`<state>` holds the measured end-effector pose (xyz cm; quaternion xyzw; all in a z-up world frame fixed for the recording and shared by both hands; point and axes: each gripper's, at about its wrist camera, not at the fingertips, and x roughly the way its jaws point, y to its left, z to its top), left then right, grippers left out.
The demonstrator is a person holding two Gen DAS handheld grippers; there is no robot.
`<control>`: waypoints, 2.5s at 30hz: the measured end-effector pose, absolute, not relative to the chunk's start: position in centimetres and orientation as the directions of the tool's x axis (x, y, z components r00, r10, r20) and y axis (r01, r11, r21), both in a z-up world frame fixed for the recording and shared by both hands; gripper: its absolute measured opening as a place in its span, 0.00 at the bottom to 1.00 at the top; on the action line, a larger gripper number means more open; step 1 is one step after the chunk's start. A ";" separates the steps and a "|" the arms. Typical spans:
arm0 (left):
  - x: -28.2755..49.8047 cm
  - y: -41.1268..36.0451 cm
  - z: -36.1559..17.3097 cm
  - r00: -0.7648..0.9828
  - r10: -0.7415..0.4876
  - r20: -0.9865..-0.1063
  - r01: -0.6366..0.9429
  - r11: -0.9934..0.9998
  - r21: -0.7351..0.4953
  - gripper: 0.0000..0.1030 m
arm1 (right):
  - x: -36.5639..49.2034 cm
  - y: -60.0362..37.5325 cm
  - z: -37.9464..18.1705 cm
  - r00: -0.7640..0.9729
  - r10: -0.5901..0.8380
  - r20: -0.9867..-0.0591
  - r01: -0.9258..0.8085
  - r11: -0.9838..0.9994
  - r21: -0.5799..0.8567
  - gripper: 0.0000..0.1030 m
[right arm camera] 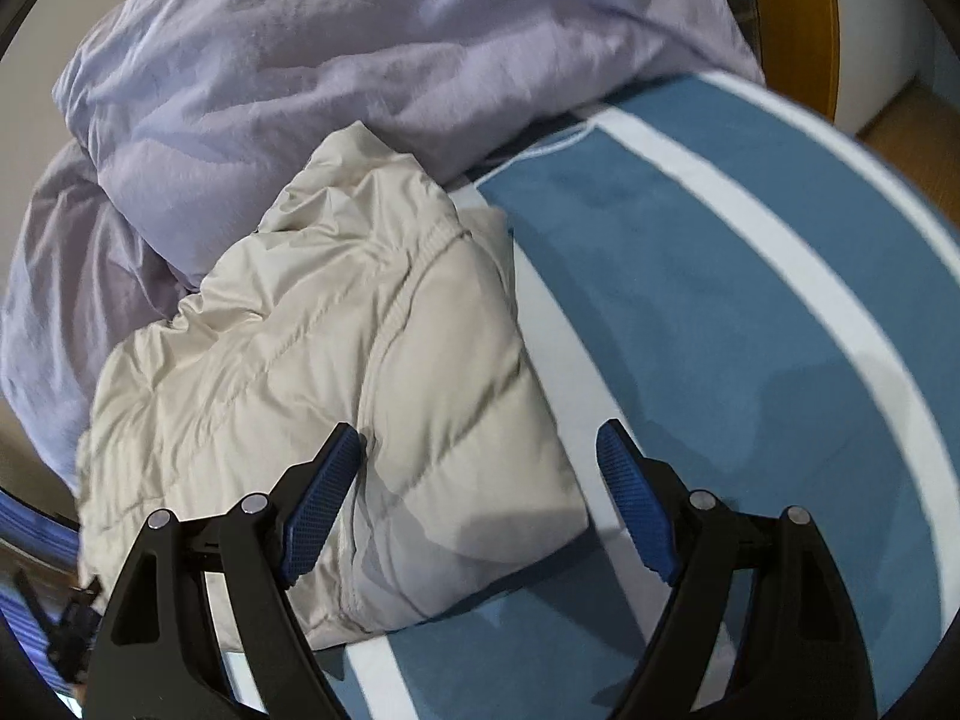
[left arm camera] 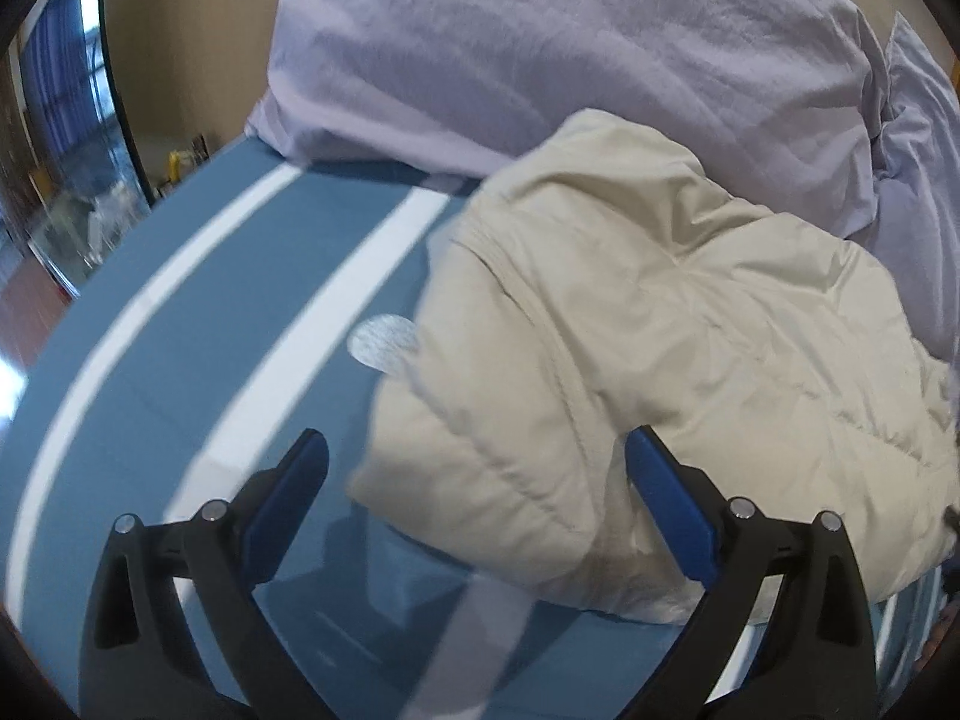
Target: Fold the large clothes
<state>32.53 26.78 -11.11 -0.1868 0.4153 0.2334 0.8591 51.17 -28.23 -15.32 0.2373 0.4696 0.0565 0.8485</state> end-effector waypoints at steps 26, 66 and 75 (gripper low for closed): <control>26.5 28.2 -9.4 0.676 0.153 -0.721 -0.533 0.777 -0.335 0.32 | 47.0 -27.8 -13.7 0.569 0.462 -0.680 -0.010 0.831 0.556 0.31; 16.1 30.1 -10.7 0.663 0.145 -0.735 -0.589 0.707 -0.392 0.87 | 34.8 -13.9 -7.6 0.632 0.385 -0.673 -0.374 0.912 0.170 0.64; 17.2 30.5 -12.5 0.677 0.080 -0.732 -0.594 0.646 -0.479 0.87 | 33.4 -10.6 -8.5 0.644 0.371 -0.669 -0.412 0.905 0.106 0.64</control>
